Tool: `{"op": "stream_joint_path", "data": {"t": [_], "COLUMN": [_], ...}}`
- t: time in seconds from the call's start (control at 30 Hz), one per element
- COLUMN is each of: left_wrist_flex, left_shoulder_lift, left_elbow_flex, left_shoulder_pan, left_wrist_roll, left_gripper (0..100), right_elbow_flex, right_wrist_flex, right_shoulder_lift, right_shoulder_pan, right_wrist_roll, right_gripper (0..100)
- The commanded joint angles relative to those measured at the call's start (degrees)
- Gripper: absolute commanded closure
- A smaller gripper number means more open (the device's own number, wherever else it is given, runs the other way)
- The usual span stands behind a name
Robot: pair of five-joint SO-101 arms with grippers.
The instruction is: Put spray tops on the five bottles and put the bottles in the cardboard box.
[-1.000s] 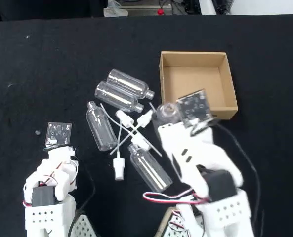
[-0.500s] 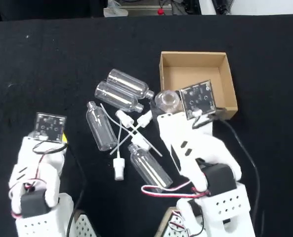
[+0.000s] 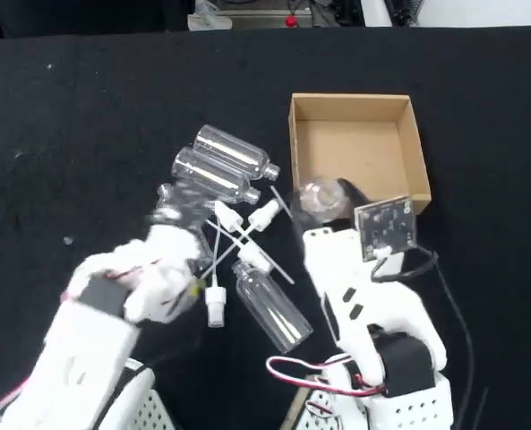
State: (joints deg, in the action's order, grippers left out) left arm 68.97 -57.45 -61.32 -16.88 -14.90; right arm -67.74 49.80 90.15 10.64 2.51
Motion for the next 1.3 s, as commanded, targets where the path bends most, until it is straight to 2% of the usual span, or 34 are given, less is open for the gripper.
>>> {"op": "stream_joint_path", "data": {"t": [0.0,0.2,0.3,0.53,0.83,1.1,1.27], "left_wrist_flex": [-1.41,-8.26,-9.41,-9.41,-9.76,-25.14,-22.59], "left_shoulder_lift": [9.49,14.59,15.82,17.14,17.23,16.70,16.62], "left_elbow_flex": [4.18,3.74,3.74,0.75,-3.38,-11.82,-11.82], "left_shoulder_pan": [-6.20,-12.79,-15.16,-12.53,-7.87,-8.22,-8.13], "left_wrist_roll": [4.13,14.68,17.49,18.20,17.67,18.11,18.11], "left_gripper": [81,81,81,70,72,72,75], "right_elbow_flex": [0.22,-1.27,-1.27,-1.45,-1.54,-1.63,-1.63], "right_wrist_flex": [0.18,-0.26,-0.26,-0.26,-0.35,-0.35,-0.35], "right_shoulder_lift": [1.10,1.10,1.10,1.19,1.19,1.27,1.19], "right_shoulder_pan": [-4.22,-6.59,-8.18,-8.26,-8.26,-8.26,-8.26], "right_wrist_roll": [-0.26,-0.18,-0.18,-0.18,-0.18,-0.35,-0.35], "right_gripper": [97.1,97.1,97.1,97.1,97.1,97.1,97.1]}}
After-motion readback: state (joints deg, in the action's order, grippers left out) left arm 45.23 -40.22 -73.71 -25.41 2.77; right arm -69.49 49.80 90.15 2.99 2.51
